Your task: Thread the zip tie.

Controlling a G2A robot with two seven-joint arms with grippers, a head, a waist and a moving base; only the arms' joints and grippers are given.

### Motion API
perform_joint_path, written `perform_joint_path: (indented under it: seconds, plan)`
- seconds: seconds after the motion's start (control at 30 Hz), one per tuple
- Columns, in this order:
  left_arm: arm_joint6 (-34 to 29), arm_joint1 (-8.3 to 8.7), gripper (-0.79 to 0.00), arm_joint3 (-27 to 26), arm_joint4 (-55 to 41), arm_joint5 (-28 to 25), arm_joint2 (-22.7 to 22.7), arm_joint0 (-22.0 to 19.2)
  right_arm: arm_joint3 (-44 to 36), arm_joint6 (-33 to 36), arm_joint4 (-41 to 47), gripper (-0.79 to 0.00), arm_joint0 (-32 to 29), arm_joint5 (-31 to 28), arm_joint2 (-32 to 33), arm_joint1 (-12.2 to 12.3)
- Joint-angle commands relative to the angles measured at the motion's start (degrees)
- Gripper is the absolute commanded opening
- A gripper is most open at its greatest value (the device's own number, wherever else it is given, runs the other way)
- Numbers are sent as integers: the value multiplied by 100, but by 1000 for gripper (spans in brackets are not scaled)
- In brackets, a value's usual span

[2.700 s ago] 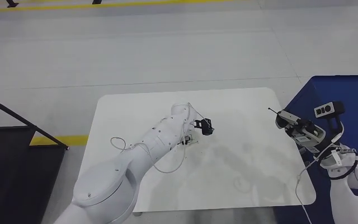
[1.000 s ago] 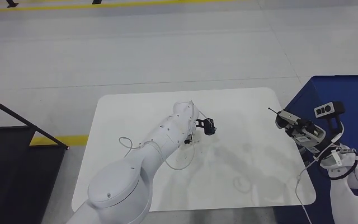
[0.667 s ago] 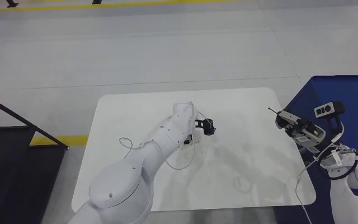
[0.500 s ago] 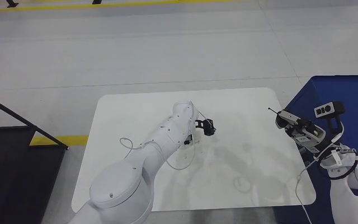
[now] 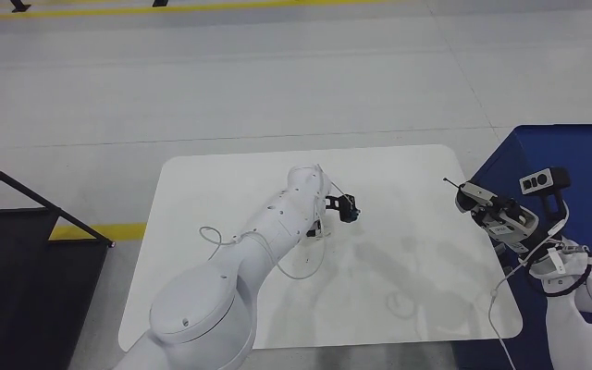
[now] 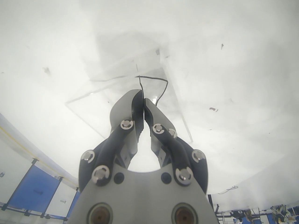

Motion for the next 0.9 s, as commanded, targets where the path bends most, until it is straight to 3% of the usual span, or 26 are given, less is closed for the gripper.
perform_joint_path:
  seconds: [0.0,0.23,0.43,0.73,0.87]
  plan:
    - [16,-1,-785,-55,-4,3,-20,-59,0,0,0,-785,0,0,0,0]
    - [-126,49,-785,-161,-251,-53,-211,-319,0,0,0,-785,0,0,0,0]
    - [126,206,-785,-420,-441,-290,-396,-437,0,0,0,-785,0,0,0,0]
    - [126,206,-785,-420,-441,-290,-396,-437,-137,18,-65,-785,8,-90,20,8]
    - [387,258,-785,-923,293,508,-191,-391,-26,627,70,-785,80,253,408,90]
